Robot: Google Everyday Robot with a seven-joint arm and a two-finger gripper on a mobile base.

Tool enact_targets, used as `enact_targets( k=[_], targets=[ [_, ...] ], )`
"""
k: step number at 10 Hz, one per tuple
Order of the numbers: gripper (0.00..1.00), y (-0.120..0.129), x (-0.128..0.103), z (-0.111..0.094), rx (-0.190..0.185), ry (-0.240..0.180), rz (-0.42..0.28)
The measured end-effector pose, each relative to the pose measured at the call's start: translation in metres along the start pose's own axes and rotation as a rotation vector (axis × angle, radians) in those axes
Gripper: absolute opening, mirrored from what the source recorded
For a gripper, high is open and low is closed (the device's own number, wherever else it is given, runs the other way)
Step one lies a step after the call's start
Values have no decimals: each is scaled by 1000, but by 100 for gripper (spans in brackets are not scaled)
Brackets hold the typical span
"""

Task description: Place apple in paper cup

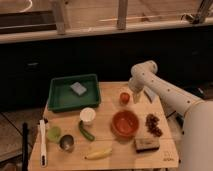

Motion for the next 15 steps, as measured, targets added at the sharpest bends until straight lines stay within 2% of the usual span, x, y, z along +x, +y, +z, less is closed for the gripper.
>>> enact_targets(
  k=[9,15],
  targets=[
    [80,-6,-3,23,-26,-60,-77],
    [80,-9,-6,35,-42,-94,-85]
  ],
)
